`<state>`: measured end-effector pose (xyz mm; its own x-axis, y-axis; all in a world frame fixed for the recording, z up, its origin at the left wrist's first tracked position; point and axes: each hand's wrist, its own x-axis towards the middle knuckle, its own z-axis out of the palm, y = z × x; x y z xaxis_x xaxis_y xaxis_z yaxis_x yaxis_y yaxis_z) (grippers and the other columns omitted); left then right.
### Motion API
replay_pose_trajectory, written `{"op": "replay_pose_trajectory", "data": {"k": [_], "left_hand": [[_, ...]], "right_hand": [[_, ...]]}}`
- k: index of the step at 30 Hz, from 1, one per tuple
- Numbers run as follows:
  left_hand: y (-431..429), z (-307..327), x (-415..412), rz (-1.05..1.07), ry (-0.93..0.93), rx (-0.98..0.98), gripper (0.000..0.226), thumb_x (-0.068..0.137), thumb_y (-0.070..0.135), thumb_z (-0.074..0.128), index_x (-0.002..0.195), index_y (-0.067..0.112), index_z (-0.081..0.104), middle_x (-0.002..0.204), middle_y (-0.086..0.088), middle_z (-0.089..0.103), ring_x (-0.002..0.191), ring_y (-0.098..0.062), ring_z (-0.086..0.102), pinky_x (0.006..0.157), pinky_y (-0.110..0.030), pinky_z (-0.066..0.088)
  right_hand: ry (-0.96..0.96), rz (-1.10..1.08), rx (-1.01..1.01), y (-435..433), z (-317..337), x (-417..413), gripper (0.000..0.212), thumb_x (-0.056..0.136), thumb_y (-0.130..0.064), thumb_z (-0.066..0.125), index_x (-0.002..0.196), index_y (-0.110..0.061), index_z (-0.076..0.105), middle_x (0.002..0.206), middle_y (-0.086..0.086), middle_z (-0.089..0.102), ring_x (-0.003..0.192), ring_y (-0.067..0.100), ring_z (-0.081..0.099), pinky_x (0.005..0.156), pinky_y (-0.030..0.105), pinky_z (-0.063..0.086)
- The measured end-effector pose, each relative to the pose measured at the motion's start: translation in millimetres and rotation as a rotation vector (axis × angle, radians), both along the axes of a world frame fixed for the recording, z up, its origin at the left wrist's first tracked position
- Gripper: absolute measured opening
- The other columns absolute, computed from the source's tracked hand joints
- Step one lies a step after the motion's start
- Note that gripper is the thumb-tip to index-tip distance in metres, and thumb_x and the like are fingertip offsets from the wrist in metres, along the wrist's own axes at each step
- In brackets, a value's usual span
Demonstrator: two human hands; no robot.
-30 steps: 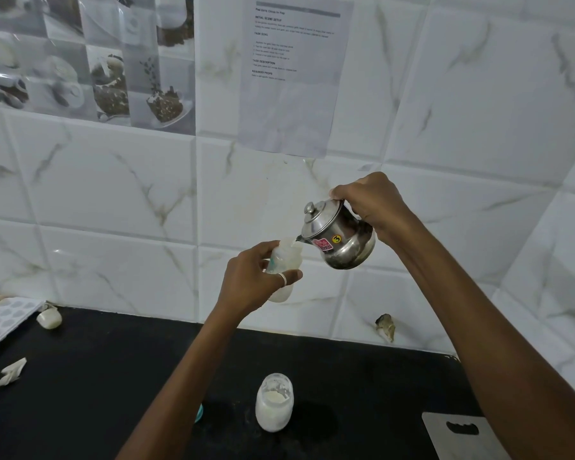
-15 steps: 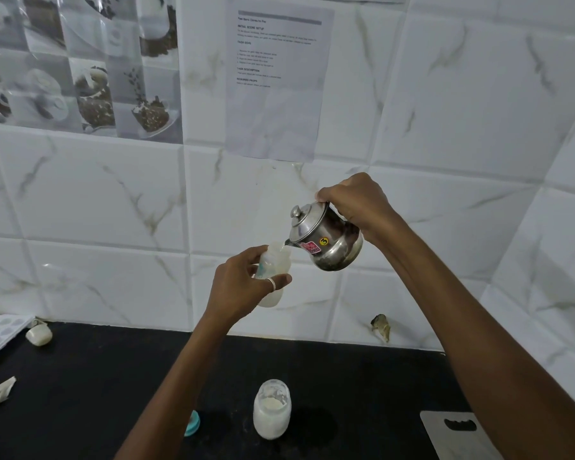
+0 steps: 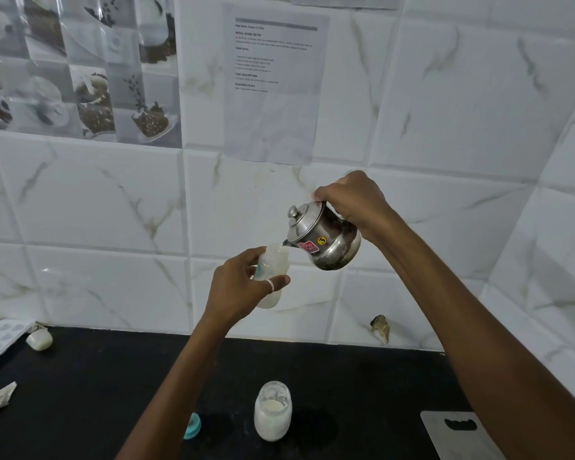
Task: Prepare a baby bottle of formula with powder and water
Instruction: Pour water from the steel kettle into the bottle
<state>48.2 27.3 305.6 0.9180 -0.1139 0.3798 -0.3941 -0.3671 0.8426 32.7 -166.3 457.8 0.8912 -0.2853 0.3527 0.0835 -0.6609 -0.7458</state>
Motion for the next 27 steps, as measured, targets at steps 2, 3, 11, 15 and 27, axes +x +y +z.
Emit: {"op": "replay_pose_trajectory", "data": {"k": [2, 3, 11, 15, 27], "left_hand": [[1.0, 0.0, -1.2, -0.002, 0.001, 0.001, 0.066, 0.075, 0.041, 0.087, 0.136, 0.028, 0.062, 0.113, 0.013, 0.064, 0.102, -0.013, 0.063, 0.083, -0.025, 0.045], [1.7, 0.0, -1.7, -0.002, 0.0, -0.001, 0.066, 0.075, 0.04, 0.087, 0.135, 0.028, 0.063, 0.112, 0.014, 0.064, 0.101, -0.013, 0.063, 0.082, -0.025, 0.046], [4.5, 0.4, -4.4, -0.003, 0.006, -0.015, 0.066, 0.074, 0.039, 0.088, 0.134, 0.028, 0.063, 0.11, 0.015, 0.064, 0.101, -0.012, 0.063, 0.082, -0.024, 0.045], [5.5, 0.6, -5.5, 0.001, 0.001, -0.011, 0.065, 0.074, 0.039, 0.088, 0.134, 0.028, 0.063, 0.108, 0.016, 0.064, 0.098, -0.01, 0.062, 0.079, -0.021, 0.044], [6.1, -0.5, -5.4, -0.006, 0.008, -0.03, 0.064, 0.072, 0.04, 0.089, 0.131, 0.031, 0.065, 0.109, 0.015, 0.068, 0.1, -0.011, 0.067, 0.081, -0.023, 0.048]], "right_hand": [[0.0, 0.004, -0.002, 1.0, 0.9, -0.6, 0.042, 0.072, -0.024, 0.07, 0.052, -0.02, 0.033, 0.046, -0.007, 0.03, 0.058, 0.02, 0.033, 0.062, 0.035, 0.029], [0.0, 0.005, -0.004, 1.4, 1.4, -1.0, 0.042, 0.072, -0.024, 0.07, 0.052, -0.02, 0.033, 0.047, -0.007, 0.03, 0.058, 0.019, 0.032, 0.062, 0.035, 0.029], [0.0, 0.008, -0.015, 5.0, 2.3, -3.3, 0.034, 0.073, -0.024, 0.07, 0.058, -0.017, 0.04, 0.052, -0.004, 0.032, 0.061, 0.02, 0.033, 0.063, 0.035, 0.029], [0.003, 0.013, -0.013, 5.5, 2.6, -4.2, 0.033, 0.072, -0.024, 0.07, 0.058, -0.018, 0.041, 0.053, -0.002, 0.032, 0.061, 0.02, 0.033, 0.063, 0.035, 0.03], [0.007, 0.014, -0.001, 5.1, 0.8, -2.9, 0.041, 0.073, -0.023, 0.07, 0.054, -0.02, 0.034, 0.049, -0.005, 0.031, 0.059, 0.02, 0.033, 0.064, 0.035, 0.03]]}}
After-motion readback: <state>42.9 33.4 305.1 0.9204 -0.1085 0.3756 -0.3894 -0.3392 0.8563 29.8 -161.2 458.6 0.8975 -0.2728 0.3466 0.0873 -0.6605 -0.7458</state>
